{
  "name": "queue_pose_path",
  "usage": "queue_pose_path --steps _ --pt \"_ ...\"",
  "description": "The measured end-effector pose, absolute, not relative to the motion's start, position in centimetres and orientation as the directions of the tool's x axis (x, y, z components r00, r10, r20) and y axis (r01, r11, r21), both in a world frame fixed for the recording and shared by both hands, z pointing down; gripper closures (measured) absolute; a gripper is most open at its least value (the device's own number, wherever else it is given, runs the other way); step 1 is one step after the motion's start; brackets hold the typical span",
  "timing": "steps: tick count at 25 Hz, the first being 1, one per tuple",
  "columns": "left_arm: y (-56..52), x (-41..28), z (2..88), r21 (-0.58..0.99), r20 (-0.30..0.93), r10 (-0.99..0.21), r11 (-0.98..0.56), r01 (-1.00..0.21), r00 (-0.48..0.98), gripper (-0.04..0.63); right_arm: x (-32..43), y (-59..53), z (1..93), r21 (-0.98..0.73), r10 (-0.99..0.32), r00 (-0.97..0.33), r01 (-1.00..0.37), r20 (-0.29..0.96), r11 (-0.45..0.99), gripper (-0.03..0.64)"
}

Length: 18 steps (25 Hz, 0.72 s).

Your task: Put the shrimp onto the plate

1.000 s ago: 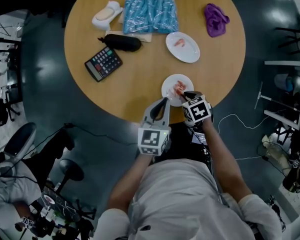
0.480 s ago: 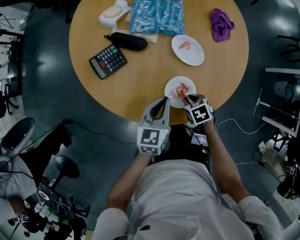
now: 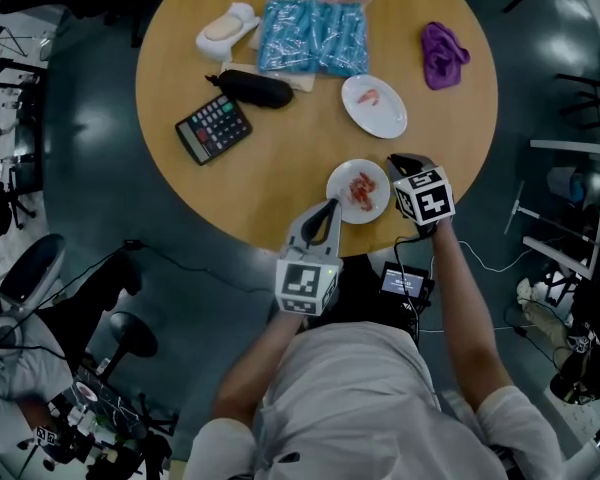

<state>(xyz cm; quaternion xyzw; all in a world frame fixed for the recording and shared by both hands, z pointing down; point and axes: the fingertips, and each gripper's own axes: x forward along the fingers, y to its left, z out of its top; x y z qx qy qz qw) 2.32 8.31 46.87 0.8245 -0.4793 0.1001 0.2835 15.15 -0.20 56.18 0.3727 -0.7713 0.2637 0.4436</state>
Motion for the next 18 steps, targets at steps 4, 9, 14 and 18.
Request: queue_pose_path --steps 4,9,14,18 --pt "7.4 2.9 47.0 0.368 0.443 -0.719 -0.398 -0.840 0.535 0.588 14.3 -6.3 55.6 -0.030 -0.359 -0.371 -0.730 0.857 0.683 0.598" --pt "5.9 3.0 47.3 0.364 0.458 -0.704 -0.409 -0.837 0.543 0.588 11.8 -10.2 56.9 0.012 -0.273 -0.397 -0.549 0.876 0.836 0.595" --pt "4.1 2.5 47.4 0.367 0.457 -0.710 -0.399 -0.841 0.536 0.588 10.2 -12.0 58.1 0.014 -0.189 -0.383 -0.415 0.904 0.910 0.510" --pt "3.5 2.0 47.9 0.373 0.460 -0.715 -0.382 -0.846 0.526 0.588 9.8 -12.8 59.1 0.066 -0.159 -0.340 -0.268 0.927 0.961 0.496"
